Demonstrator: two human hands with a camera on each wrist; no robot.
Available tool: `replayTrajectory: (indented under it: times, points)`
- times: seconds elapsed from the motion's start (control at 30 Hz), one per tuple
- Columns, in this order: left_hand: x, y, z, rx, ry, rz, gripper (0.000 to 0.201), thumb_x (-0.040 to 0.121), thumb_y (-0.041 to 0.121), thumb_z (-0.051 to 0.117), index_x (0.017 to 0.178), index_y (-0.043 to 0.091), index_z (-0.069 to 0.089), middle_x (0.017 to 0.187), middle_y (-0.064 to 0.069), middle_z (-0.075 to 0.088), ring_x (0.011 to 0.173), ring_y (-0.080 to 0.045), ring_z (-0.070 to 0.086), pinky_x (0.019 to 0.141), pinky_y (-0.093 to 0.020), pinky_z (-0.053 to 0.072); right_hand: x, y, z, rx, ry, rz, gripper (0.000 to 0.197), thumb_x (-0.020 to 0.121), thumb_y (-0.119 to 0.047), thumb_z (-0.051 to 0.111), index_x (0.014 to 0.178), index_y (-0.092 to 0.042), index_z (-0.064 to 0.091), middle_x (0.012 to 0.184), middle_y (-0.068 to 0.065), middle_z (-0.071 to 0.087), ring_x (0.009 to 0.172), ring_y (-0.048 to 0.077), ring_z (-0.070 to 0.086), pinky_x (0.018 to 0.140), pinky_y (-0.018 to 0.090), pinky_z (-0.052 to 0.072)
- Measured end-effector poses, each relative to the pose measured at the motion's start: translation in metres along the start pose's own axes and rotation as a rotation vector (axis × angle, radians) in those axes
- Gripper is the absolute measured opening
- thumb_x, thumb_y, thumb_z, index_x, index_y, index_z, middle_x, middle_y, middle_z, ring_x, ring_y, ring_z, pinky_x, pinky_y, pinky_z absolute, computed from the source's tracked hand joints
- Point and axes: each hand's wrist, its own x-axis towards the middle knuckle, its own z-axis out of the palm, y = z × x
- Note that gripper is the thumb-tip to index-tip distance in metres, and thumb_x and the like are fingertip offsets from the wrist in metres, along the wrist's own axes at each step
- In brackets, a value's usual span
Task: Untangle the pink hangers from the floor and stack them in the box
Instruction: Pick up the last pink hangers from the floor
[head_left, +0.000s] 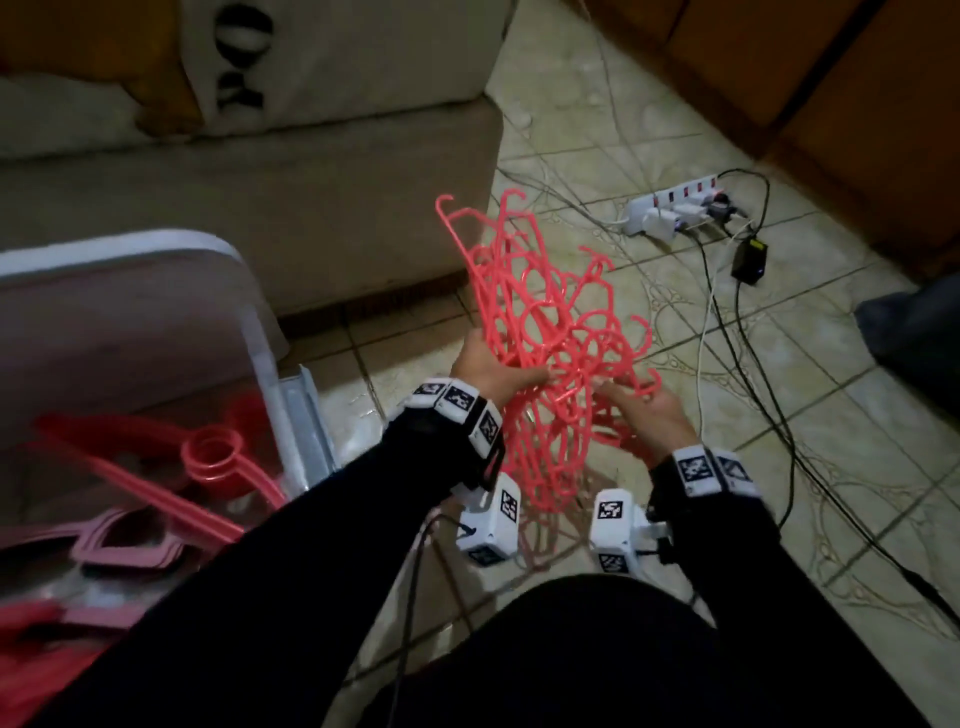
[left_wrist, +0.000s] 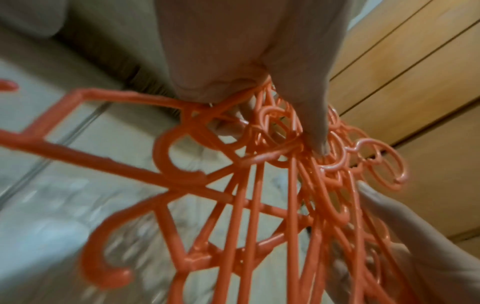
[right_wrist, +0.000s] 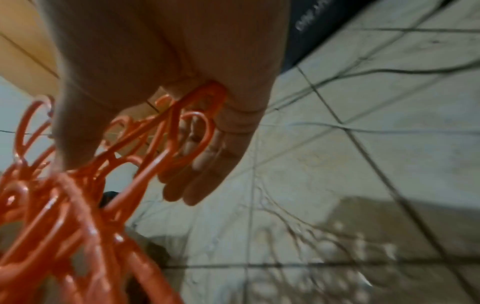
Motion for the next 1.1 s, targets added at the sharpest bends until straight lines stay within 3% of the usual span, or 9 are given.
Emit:
replayTrajectory:
  times: [0.1, 0.27, 0.33, 0.53, 0.67, 0.8, 0.9, 0.97, 1.1]
  points:
    - [-0.018, 0.05, -0.021, -0.037, -0.003, 0.165, 0.072, 0.059, 0.024, 0.09, 0.121, 0.011, 0.054, 0.109, -0.003, 0.068, 0.096, -0.015, 0.066, 0.087, -0.034, 0.053, -0.02, -0.054, 0.0, -0.051, -0.084, -0.172, 0.068, 0.075, -0.021, 0.077, 0.13, -0.002, 0.042, 0.095, 0.02, 0.064, 0.063, 0.02, 0.064, 0.059, 0.033, 0.057]
    - [-0.058, 0.125, -0.08, -0.028, 0.042, 0.355, 0.05, 0.066, 0.016, 0.085, 0.107, 0.012, 0.057, 0.093, 0.001, 0.069, 0.082, -0.007, 0.067, 0.067, -0.018, 0.051, -0.072, -0.141, 0.032, -0.382, -0.011, -0.5, 0.104, 0.067, -0.036, 0.082, 0.14, -0.015, 0.011, 0.119, 0.011, 0.056, 0.101, 0.021, 0.06, 0.082, 0.041, 0.054]
    - [-0.079, 0.145, -0.111, -0.007, 0.102, 0.41, 0.046, 0.066, 0.017, 0.084, 0.104, 0.011, 0.06, 0.093, -0.001, 0.07, 0.08, -0.007, 0.068, 0.07, -0.022, 0.053, -0.094, -0.166, 0.055, -0.466, -0.011, -0.62, 0.106, 0.064, -0.041, 0.083, 0.14, -0.015, 0.014, 0.127, 0.014, 0.052, 0.111, 0.024, 0.055, 0.097, 0.045, 0.047]
    - [-0.142, 0.162, -0.213, 0.154, 0.33, 0.484, 0.042, 0.069, 0.032, 0.083, 0.103, 0.014, 0.065, 0.091, 0.0, 0.071, 0.072, -0.003, 0.065, 0.057, -0.016, 0.049, -0.157, -0.211, 0.145, -0.71, -0.071, -0.746, 0.107, 0.051, -0.06, 0.082, 0.135, -0.015, 0.034, 0.137, 0.012, 0.037, 0.126, 0.026, 0.04, 0.104, 0.039, 0.038]
    - [-0.187, 0.139, -0.28, 0.271, 0.403, 0.447, 0.046, 0.069, 0.032, 0.081, 0.11, 0.014, 0.067, 0.099, 0.002, 0.069, 0.081, 0.001, 0.064, 0.07, -0.016, 0.05, -0.194, -0.204, 0.207, -0.756, -0.33, -0.828, 0.095, 0.053, -0.054, 0.085, 0.132, -0.017, 0.049, 0.119, 0.003, 0.063, 0.105, 0.016, 0.062, 0.092, 0.036, 0.052]
    - [-0.223, 0.106, -0.323, 0.318, 0.448, 0.43, 0.035, 0.077, 0.019, 0.076, 0.109, 0.01, 0.066, 0.09, 0.007, 0.067, 0.067, 0.013, 0.061, 0.058, -0.003, 0.045, -0.224, -0.177, 0.256, -0.693, -0.504, -0.835, 0.108, 0.062, -0.045, 0.084, 0.146, -0.021, 0.021, 0.123, 0.001, 0.063, 0.108, 0.018, 0.062, 0.093, 0.035, 0.05]
    - [-0.242, 0.075, -0.345, 0.311, 0.418, 0.382, 0.034, 0.082, 0.014, 0.071, 0.113, 0.002, 0.063, 0.093, 0.0, 0.07, 0.074, 0.004, 0.065, 0.067, -0.011, 0.05, -0.237, -0.155, 0.283, -0.813, -0.545, -0.816, 0.046, 0.07, -0.052, 0.076, 0.099, -0.021, 0.061, 0.094, 0.0, 0.069, 0.086, 0.018, 0.064, 0.076, 0.034, 0.054]
    - [-0.252, 0.052, -0.36, 0.283, 0.414, 0.315, 0.036, 0.083, 0.016, 0.071, 0.114, 0.002, 0.063, 0.099, -0.008, 0.071, 0.082, -0.009, 0.067, 0.073, -0.021, 0.054, -0.24, -0.141, 0.297, -0.847, -0.594, -0.769, 0.043, 0.07, -0.055, 0.074, 0.084, -0.016, 0.064, 0.082, 0.001, 0.068, 0.075, 0.019, 0.063, 0.069, 0.033, 0.052]
    - [-0.267, 0.008, -0.38, 0.273, 0.265, 0.257, 0.033, 0.084, 0.011, 0.068, 0.116, 0.01, 0.058, 0.102, 0.0, 0.07, 0.088, -0.005, 0.068, 0.074, -0.015, 0.053, -0.236, -0.106, 0.31, -0.778, -0.776, -0.577, 0.036, 0.07, -0.034, 0.081, 0.084, -0.003, 0.068, 0.068, 0.003, 0.066, 0.06, 0.014, 0.06, 0.061, 0.025, 0.049]
